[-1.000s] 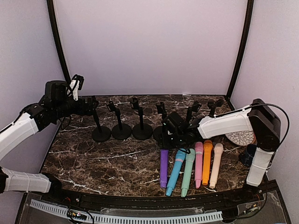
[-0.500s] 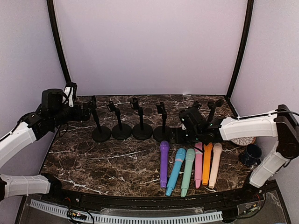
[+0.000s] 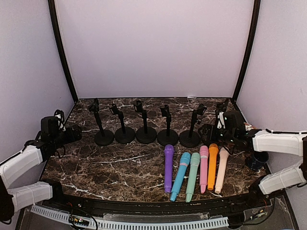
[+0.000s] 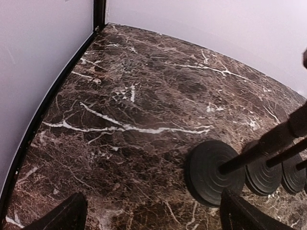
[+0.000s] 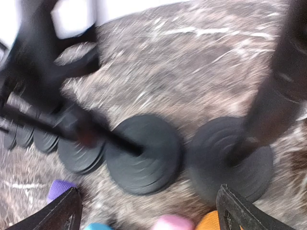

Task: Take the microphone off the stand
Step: Reset both arms

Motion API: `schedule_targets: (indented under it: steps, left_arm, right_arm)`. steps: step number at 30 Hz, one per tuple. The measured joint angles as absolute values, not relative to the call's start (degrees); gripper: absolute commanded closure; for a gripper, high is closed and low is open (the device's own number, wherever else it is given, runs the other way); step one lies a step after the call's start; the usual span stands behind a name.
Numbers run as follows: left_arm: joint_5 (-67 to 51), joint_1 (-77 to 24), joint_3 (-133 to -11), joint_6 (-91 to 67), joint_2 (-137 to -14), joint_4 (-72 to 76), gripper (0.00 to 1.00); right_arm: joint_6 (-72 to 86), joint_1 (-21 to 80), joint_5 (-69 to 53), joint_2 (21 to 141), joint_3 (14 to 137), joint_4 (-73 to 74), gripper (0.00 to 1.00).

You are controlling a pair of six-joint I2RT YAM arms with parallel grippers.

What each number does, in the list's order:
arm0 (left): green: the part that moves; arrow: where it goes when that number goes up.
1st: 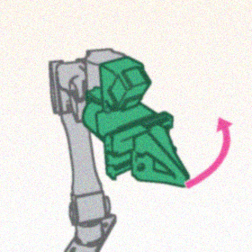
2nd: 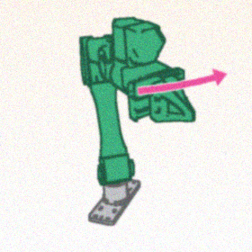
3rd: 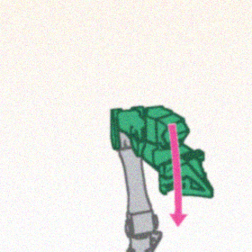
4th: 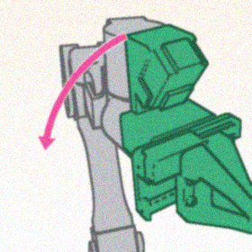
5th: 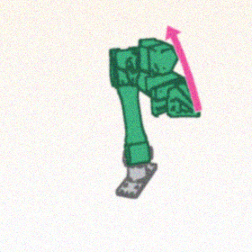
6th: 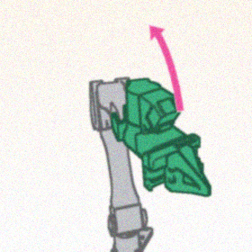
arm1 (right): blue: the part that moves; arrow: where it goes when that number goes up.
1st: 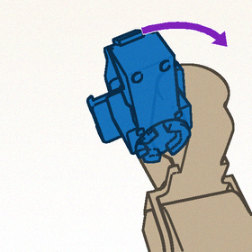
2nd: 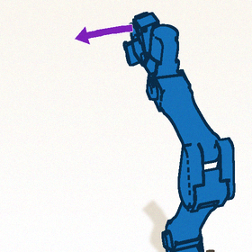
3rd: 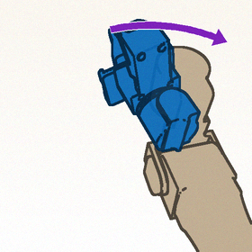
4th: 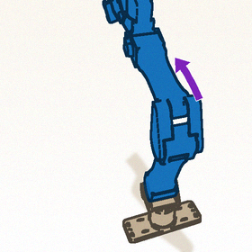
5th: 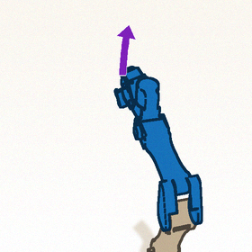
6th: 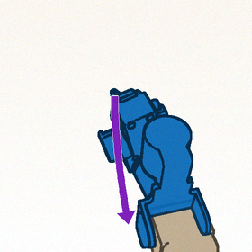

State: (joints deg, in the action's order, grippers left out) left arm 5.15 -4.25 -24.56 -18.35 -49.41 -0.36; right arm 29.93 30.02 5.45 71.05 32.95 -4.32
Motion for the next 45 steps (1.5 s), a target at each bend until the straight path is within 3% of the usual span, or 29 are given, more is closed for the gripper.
schedule_targets:
  steps: [10, 22, 38, 45]
  left_arm:
    - [-0.23, 4.01, -19.31, -15.33, -59.79, 20.91, 0.01]
    - [-0.82, 5.3, -13.37, -6.87, -63.0, 44.14, 0.01]
    - [-1.26, 5.65, -10.55, -3.84, -70.76, 58.3, 0.01]
    - [-1.19, 5.65, -10.57, -3.88, -72.51, 59.16, 0.01]
  right_arm:
    - [24.16, 10.13, -3.53, 67.9, 28.56, -9.87, 0.01]
    - [20.4, -7.88, -7.31, 67.37, 26.04, -24.23, 0.03]
    - [10.31, -9.34, -1.63, 69.28, 9.3, -59.13, 0.02]
    - [8.71, -9.34, -1.48, 72.95, 8.08, -64.36, 0.02]
